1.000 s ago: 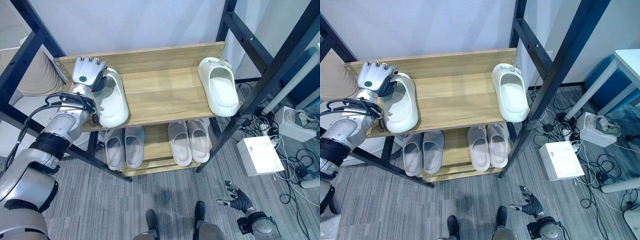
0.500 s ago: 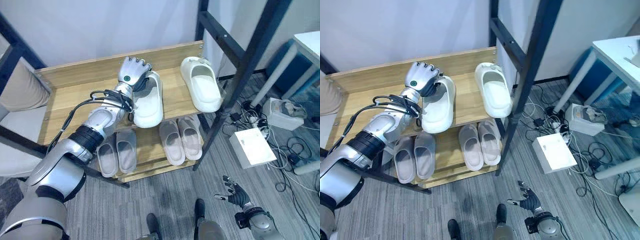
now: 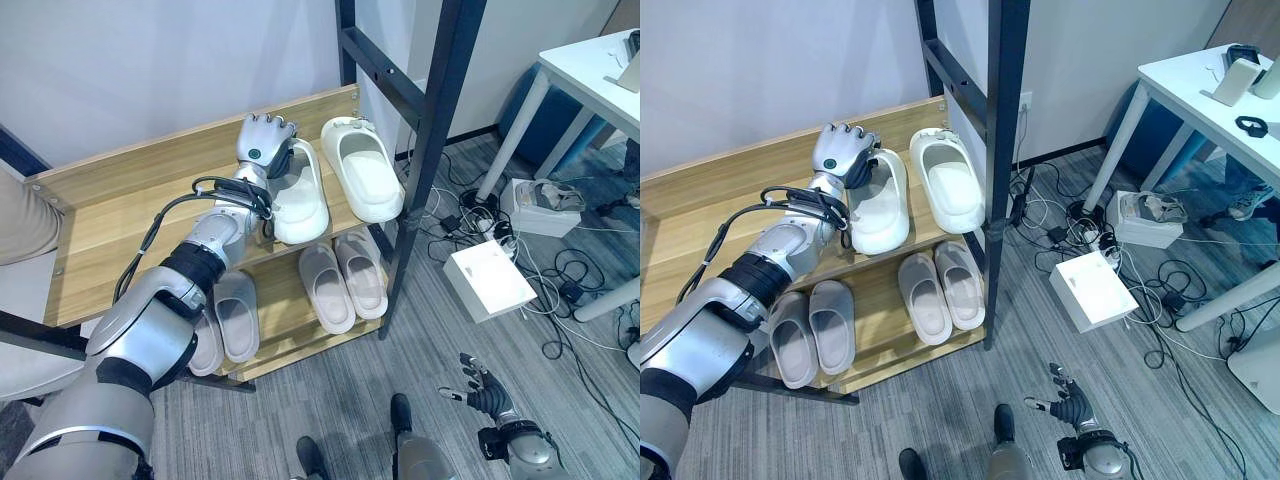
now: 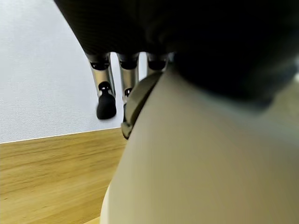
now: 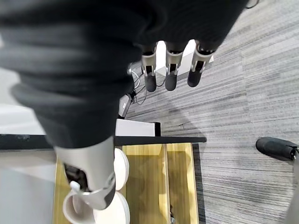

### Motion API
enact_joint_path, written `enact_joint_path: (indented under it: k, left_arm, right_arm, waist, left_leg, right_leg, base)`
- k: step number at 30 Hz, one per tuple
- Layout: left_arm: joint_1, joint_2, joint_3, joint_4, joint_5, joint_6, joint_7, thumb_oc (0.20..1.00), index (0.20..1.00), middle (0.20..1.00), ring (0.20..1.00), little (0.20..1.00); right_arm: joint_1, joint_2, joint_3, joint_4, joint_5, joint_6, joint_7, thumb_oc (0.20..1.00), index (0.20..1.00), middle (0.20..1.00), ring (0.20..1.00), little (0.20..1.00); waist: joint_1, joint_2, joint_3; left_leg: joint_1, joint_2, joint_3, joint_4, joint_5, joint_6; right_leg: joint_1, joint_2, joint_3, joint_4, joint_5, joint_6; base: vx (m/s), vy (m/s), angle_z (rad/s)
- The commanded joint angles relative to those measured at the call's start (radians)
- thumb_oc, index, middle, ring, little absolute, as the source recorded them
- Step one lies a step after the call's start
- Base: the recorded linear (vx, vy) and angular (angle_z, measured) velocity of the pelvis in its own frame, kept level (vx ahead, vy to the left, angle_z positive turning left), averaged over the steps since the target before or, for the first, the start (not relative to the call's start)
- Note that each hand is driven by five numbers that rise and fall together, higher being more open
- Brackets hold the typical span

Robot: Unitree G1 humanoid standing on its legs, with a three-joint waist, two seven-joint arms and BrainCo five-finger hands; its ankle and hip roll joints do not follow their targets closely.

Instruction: Arrange the slippers neatly on the shoe rack.

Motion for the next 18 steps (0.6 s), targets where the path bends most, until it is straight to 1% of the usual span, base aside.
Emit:
enact_joint_path:
  k: [1, 2, 3, 4, 5, 6, 7, 8, 9, 10, 12, 13, 14, 15, 17, 18]
  left_arm:
    - [-0.127, 0.034, 0.041, -0.014, -0.033, -0.005, 0.001, 1.000, 1.000, 1.000, 1.000, 1.000]
    - [-0.124, 0.037, 0.043, -0.020, -0.032, -0.003, -0.002, 1.000, 1.000, 1.000, 1.000, 1.000]
    - [-0.112, 0.074, 0.076, -0.131, -0.033, -0.012, -0.018, 1.000, 1.000, 1.000, 1.000, 1.000]
    - [-0.095, 0.086, 0.099, -0.186, -0.026, -0.016, -0.027, 1.000, 1.000, 1.000, 1.000, 1.000]
    - [-0.090, 0.088, 0.104, -0.193, -0.025, -0.014, -0.031, 1.000, 1.000, 1.000, 1.000, 1.000]
    - [-0.045, 0.110, 0.147, -0.293, -0.011, -0.025, -0.051, 1.000, 1.000, 1.000, 1.000, 1.000]
    - [-0.044, 0.111, 0.148, -0.295, -0.011, -0.025, -0.052, 1.000, 1.000, 1.000, 1.000, 1.000]
    - [-0.007, 0.138, 0.190, -0.387, -0.010, -0.039, -0.068, 1.000, 1.000, 1.000, 1.000, 1.000]
    - [0.000, 0.142, 0.196, -0.398, -0.009, -0.038, -0.074, 1.000, 1.000, 1.000, 1.000, 1.000]
    - [0.063, 0.159, 0.250, -0.495, -0.006, -0.058, -0.095, 1.000, 1.000, 1.000, 1.000, 1.000]
    - [0.071, 0.161, 0.256, -0.503, -0.005, -0.057, -0.100, 1.000, 1.000, 1.000, 1.000, 1.000]
    - [0.127, 0.166, 0.310, -0.583, -0.037, -0.077, -0.107, 1.000, 1.000, 1.000, 1.000, 1.000]
    - [0.170, 0.164, 0.343, -0.632, -0.064, -0.091, -0.116, 1.000, 1.000, 1.000, 1.000, 1.000]
    - [0.282, 0.104, 0.407, -0.696, -0.200, -0.140, -0.128, 1.000, 1.000, 1.000, 1.000, 1.000]
    - [0.294, 0.106, 0.417, -0.706, -0.202, -0.140, -0.133, 1.000, 1.000, 1.000, 1.000, 1.000]
    - [0.411, 0.019, 0.459, -0.734, -0.426, -0.193, -0.168, 1.000, 1.000, 1.000, 1.000, 1.000]
  right_arm:
    - [-0.010, -0.010, -0.018, -0.057, 0.014, -0.047, 0.009, 1.000, 1.000, 1.000, 1.000, 1.000]
    - [-0.010, -0.011, -0.017, -0.057, 0.014, -0.047, 0.009, 1.000, 1.000, 1.000, 1.000, 1.000]
    - [-0.001, -0.004, -0.026, -0.066, 0.012, -0.042, 0.017, 1.000, 1.000, 1.000, 1.000, 1.000]
    - [0.003, 0.002, -0.031, -0.069, 0.008, -0.038, 0.018, 1.000, 1.000, 1.000, 1.000, 1.000]
    - [0.004, 0.001, -0.030, -0.070, 0.007, -0.038, 0.019, 1.000, 1.000, 1.000, 1.000, 1.000]
    - [0.011, 0.010, -0.038, -0.076, -0.002, -0.030, 0.024, 1.000, 1.000, 1.000, 1.000, 1.000]
    - [0.011, 0.009, -0.037, -0.076, -0.002, -0.030, 0.024, 1.000, 1.000, 1.000, 1.000, 1.000]
    - [0.012, 0.017, -0.043, -0.081, -0.010, -0.020, 0.030, 1.000, 1.000, 1.000, 1.000, 1.000]
    - [0.012, 0.016, -0.043, -0.081, -0.011, -0.019, 0.031, 1.000, 1.000, 1.000, 1.000, 1.000]
    - [0.010, 0.029, -0.046, -0.083, -0.020, -0.007, 0.035, 1.000, 1.000, 1.000, 1.000, 1.000]
    - [0.010, 0.028, -0.044, -0.083, -0.020, -0.007, 0.035, 1.000, 1.000, 1.000, 1.000, 1.000]
    - [0.000, 0.037, -0.041, -0.084, -0.028, 0.003, 0.038, 1.000, 1.000, 1.000, 1.000, 1.000]
    - [-0.003, 0.041, -0.038, -0.084, -0.031, 0.006, 0.040, 1.000, 1.000, 1.000, 1.000, 1.000]
    - [-0.008, 0.062, -0.036, -0.077, -0.040, 0.017, 0.042, 1.000, 1.000, 1.000, 1.000, 1.000]
    - [-0.006, 0.058, -0.033, -0.077, -0.041, 0.017, 0.042, 1.000, 1.000, 1.000, 1.000, 1.000]
    - [-0.009, 0.078, -0.023, -0.068, -0.049, 0.033, 0.044, 1.000, 1.000, 1.000, 1.000, 1.000]
  waist:
    - [0.017, -0.014, 0.015]
    - [0.014, -0.014, 0.015]
    - [0.034, -0.015, 0.011]
    - [0.040, -0.017, 0.010]
    - [0.038, -0.016, 0.009]
    - [0.055, -0.019, 0.004]
    - [0.054, -0.019, 0.004]
    - [0.076, -0.023, 0.000]
    - [0.074, -0.023, -0.001]
    - [0.094, -0.026, -0.003]
    - [0.091, -0.025, -0.003]
    - [0.110, -0.029, -0.003]
    - [0.115, -0.030, -0.004]
    - [0.135, -0.035, 0.000]
    - [0.131, -0.032, -0.004]
    - [0.145, -0.035, -0.005]
  left_leg:
    - [0.067, 0.000, -0.076, -0.001, -0.068, -0.025]
    - [0.067, 0.000, -0.077, -0.001, -0.068, -0.025]
    - [0.067, -0.001, -0.090, -0.001, -0.069, -0.025]
    - [0.067, -0.001, -0.097, -0.001, -0.069, -0.026]
    - [0.067, -0.001, -0.098, -0.001, -0.069, -0.026]
    - [0.067, -0.003, -0.112, -0.001, -0.070, -0.025]
    - [0.067, -0.003, -0.112, -0.001, -0.070, -0.025]
    - [0.067, -0.004, -0.124, -0.001, -0.070, -0.025]
    - [0.067, -0.004, -0.125, -0.001, -0.070, -0.025]
    - [0.066, -0.006, -0.137, -0.001, -0.069, -0.025]
    - [0.066, -0.006, -0.138, -0.001, -0.069, -0.025]
    - [0.064, -0.008, -0.148, -0.001, -0.069, -0.024]
    - [0.064, -0.008, -0.151, -0.001, -0.068, -0.024]
    - [0.064, -0.009, -0.160, -0.001, -0.066, -0.022]
    - [0.063, -0.009, -0.161, -0.001, -0.065, -0.022]
    - [0.063, -0.011, -0.167, -0.001, -0.063, -0.019]
  right_leg:
    - [0.093, -0.008, -0.061, 0.005, -0.097, 0.087]
    - [0.094, -0.008, -0.063, 0.005, -0.097, 0.087]
    - [0.105, -0.010, -0.077, 0.003, -0.101, 0.086]
    - [0.110, -0.010, -0.085, 0.003, -0.104, 0.085]
    - [0.110, -0.010, -0.086, 0.003, -0.104, 0.085]
    - [0.122, -0.011, -0.102, 0.002, -0.109, 0.083]
    - [0.123, -0.011, -0.103, 0.002, -0.109, 0.083]
    - [0.132, -0.011, -0.115, 0.001, -0.112, 0.081]
    - [0.133, -0.011, -0.116, 0.001, -0.113, 0.081]
    - [0.141, -0.012, -0.129, 0.001, -0.117, 0.078]
    - [0.142, -0.012, -0.130, 0.001, -0.117, 0.078]
    - [0.145, -0.013, -0.138, 0.001, -0.118, 0.076]
    - [0.147, -0.013, -0.142, 0.001, -0.119, 0.074]
    - [0.153, -0.014, -0.150, 0.001, -0.120, 0.070]
    - [0.152, -0.014, -0.151, 0.001, -0.119, 0.071]
    - [0.155, -0.016, -0.155, 0.001, -0.119, 0.067]
  base:
    - [0.00, -0.016, 0.04]
    - [0.00, -0.030, 0.10]
    - [0.00, -0.029, 0.14]
    - [0.00, -0.029, 0.17]
    - [0.01, -0.026, 0.23]
    - [0.01, -0.019, 0.26]
    - [0.00, -0.035, 0.39]
    - [0.00, -0.016, 0.29]
    - [-0.02, -0.017, 0.27]
    - [-0.01, -0.001, 0.17]
    - [-0.02, 0.000, 0.25]
    - [-0.03, 0.001, 0.28]
    - [-0.04, 0.003, 0.20]
    - [-0.02, 0.002, 0.08]
    - [-0.02, 0.005, 0.13]
    - [-0.02, 0.018, 0.21]
